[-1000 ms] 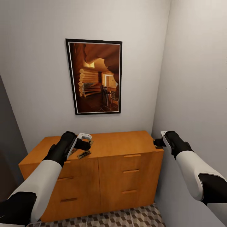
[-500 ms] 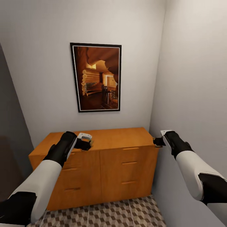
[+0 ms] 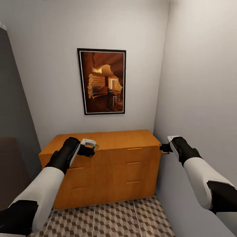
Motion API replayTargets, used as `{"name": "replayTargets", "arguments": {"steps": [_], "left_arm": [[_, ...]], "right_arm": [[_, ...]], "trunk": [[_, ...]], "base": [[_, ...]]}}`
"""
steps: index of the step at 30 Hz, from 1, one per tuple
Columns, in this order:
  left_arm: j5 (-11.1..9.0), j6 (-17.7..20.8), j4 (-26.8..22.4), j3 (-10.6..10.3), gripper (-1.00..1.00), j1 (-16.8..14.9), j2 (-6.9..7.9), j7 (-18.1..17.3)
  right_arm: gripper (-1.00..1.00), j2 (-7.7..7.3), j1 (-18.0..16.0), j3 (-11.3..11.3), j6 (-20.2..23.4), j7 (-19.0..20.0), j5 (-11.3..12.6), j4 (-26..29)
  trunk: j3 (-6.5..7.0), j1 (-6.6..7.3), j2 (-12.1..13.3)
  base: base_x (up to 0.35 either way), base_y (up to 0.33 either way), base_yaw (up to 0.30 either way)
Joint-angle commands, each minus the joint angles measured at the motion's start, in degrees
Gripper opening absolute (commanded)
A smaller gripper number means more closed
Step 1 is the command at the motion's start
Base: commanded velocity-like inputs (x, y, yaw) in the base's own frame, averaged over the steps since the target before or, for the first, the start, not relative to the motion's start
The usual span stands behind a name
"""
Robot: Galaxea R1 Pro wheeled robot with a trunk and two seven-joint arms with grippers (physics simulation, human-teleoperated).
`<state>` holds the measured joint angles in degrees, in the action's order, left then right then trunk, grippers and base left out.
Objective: Take the four mousetraps from the cabinet in the bathroom and place them on the bathroom floor. Make sure all four end up on the same floor surface, and ensure that at least two of them are either under or directly next to the same bathroom sink.
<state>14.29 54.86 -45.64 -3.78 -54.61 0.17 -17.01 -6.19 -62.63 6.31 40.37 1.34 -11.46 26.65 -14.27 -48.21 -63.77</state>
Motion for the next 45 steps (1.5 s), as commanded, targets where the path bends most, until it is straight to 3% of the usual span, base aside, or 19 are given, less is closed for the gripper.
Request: {"name": "replayTargets", "arguments": {"steps": [1, 33, 45], "left_arm": [[0.7, 0.1, -0.1, -0.1, -1.0, 0.0, 0.03, -0.5], [0.7, 0.2, -0.1, -0.1, -1.0, 0.0, 0.08, -0.5], [0.7, 0.2, -0.1, -0.1, -1.0, 0.0, 0.09, -0.5]], "right_arm": [[-1.0, 0.04, 0.0, 0.3, 0.2, 0.2, -0.1, 0.1], [-1.0, 0.13, 0.0, 0.3, 0.2, 0.2, 0.3, 0.0], [-1.0, 0.12, 0.0, 0.3, 0.2, 0.3, 0.4, -0.2]], "trunk": [[-0.08, 0.03, -0.1], [-0.08, 0.03, -0.1], [-0.08, 0.03, -0.1]], "base": [[-0.295, 0.0, 0.0], [-0.334, 0.0, 0.002], [-0.336, 0.0, 0.221]]}}
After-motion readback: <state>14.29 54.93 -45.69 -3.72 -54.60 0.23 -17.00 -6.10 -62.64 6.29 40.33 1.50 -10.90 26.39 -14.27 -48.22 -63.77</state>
